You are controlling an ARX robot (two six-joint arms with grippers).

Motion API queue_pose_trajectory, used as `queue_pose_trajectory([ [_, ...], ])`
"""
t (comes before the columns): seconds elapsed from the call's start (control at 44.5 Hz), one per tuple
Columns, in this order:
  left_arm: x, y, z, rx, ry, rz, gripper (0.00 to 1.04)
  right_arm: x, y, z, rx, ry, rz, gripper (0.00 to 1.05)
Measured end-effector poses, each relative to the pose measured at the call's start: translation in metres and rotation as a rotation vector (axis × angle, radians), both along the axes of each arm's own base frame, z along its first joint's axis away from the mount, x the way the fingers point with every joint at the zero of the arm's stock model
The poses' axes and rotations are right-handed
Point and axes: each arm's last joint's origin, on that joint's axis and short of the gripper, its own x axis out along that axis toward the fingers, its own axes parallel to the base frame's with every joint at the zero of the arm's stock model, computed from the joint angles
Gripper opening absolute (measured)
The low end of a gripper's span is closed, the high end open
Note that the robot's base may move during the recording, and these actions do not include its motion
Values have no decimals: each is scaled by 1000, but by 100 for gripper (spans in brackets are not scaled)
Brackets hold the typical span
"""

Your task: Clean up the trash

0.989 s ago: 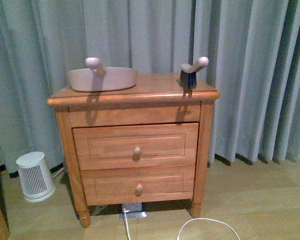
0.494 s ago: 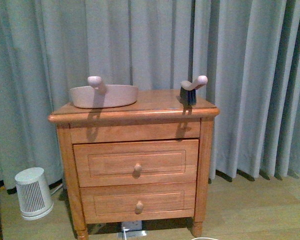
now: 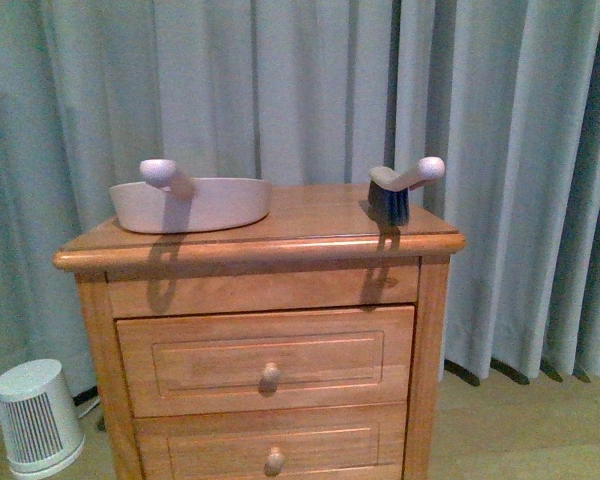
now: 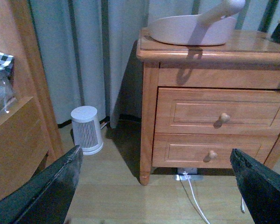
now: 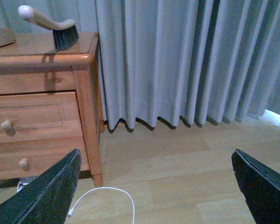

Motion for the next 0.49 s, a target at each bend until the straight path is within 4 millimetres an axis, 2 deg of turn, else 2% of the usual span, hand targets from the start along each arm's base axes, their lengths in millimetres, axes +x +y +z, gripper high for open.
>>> queue_pose_trajectory([
  [0.494, 0, 0, 0, 0, 0, -1, 97, 0, 0, 0, 0, 1, 1, 97],
])
